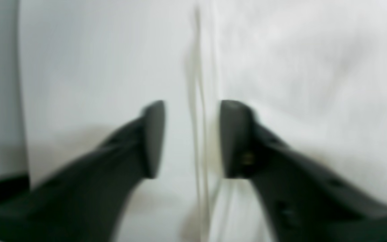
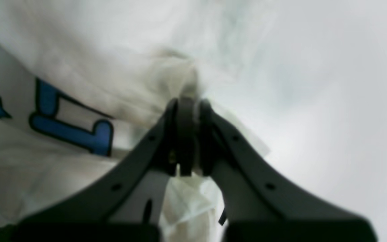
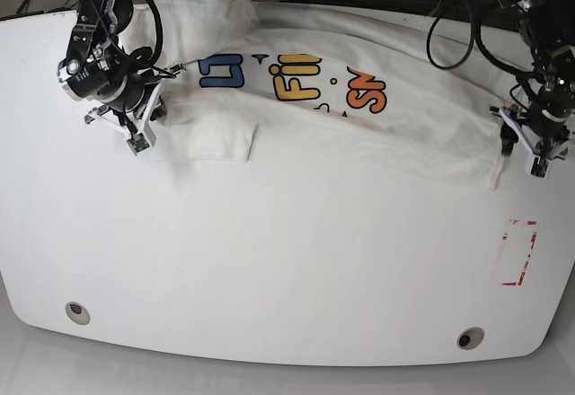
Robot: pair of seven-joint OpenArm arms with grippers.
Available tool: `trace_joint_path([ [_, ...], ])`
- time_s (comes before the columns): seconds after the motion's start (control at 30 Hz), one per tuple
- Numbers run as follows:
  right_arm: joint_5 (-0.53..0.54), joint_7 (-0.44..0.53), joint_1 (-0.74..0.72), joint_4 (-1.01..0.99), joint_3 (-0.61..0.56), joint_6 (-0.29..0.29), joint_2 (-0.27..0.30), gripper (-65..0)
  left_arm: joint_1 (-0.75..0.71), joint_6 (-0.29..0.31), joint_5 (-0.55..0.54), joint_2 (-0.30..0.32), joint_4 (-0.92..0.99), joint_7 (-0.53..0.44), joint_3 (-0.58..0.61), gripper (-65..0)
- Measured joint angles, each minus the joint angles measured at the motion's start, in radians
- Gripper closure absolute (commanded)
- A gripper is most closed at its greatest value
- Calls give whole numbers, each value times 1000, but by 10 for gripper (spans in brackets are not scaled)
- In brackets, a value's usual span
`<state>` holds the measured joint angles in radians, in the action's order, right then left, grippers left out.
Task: Layout the t-shirt on the table in an organized manner, then fold the t-shirt properly
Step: 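Lift the grasped shirt edges with both grippers and fold toward the collar, then pull the folded shirt edge with both grippers toward the collar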
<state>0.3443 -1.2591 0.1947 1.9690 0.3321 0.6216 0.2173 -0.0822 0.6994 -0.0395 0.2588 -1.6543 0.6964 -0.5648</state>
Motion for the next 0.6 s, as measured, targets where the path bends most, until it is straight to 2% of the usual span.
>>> trace_joint_path([
  [0.13, -1, -6, 3, -1, 0, 0, -1, 0, 49, -13, -7, -12, 43, -3, 32, -431],
  [0.23, -1, -6, 3, -1, 0, 0, -1, 0, 95, -93, -3, -19, 103, 6, 66, -444],
  [0.3, 0, 1, 3, -1, 0, 0, -1, 0, 127, -116, 2, -17, 143, 6, 84, -449],
  [0.6, -1, 1, 3, -1, 0, 0, -1, 0, 279, -124, -1, -14, 381, -32, 106, -448],
])
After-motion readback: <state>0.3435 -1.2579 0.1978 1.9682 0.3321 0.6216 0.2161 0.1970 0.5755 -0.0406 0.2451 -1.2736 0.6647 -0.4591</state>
